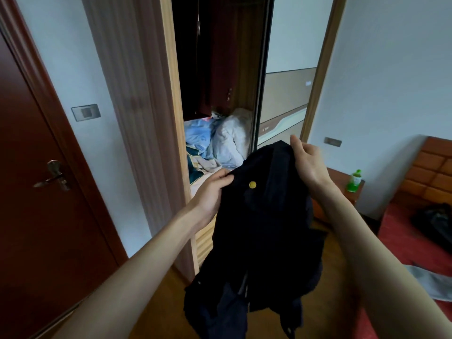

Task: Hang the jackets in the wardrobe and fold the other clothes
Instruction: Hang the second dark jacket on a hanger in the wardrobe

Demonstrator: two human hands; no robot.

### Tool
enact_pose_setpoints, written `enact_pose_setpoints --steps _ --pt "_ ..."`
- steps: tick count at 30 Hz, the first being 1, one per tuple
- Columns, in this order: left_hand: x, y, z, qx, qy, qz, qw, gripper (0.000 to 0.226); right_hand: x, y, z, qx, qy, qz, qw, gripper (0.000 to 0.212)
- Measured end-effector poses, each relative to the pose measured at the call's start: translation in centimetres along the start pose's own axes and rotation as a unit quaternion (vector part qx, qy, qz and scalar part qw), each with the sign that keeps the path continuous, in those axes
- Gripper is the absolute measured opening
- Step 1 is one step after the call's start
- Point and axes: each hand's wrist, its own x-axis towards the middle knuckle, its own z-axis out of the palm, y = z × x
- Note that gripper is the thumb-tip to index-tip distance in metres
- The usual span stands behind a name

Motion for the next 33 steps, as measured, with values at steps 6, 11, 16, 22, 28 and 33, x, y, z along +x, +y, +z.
enact_pose_setpoints --steps 6,11,16,22,28,33 --pt "5.8 1.0 1.5 0.015 0.023 -0.002 1.0 0.017 5.2 3.1 -0.3 -0.092 0.041 -0.029 0.995 0.055" --pt "12.0 2.4 4.2 -0.006 0.024 -0.008 1.0 0.021 9.9 6.4 -1.0 -0.152 0.006 -0.022 0.988 0.055" --pt "18.4 3.2 6.9 0.013 0.048 0.008 0.999 0.03 12.9 8.5 -2.5 -0.165 0.002 -0.11 0.98 0.033" --pt "24.9 3.0 8.4 0.021 0.089 0.007 0.996 0.038 12.6 6.9 -4.7 -0.087 -0.22 -0.198 0.951 0.052" --pt "28.8 2.3 7.8 0.032 0.127 -0.022 0.991 0.042 15.8 10.3 -1.8 -0.283 -0.229 -0.303 0.881 0.05" --pt "31.3 1.2 5.7 0.012 0.155 -0.045 0.987 0.038 20.2 12.2 1.3 -0.23 -0.203 -0.264 0.915 0.04"
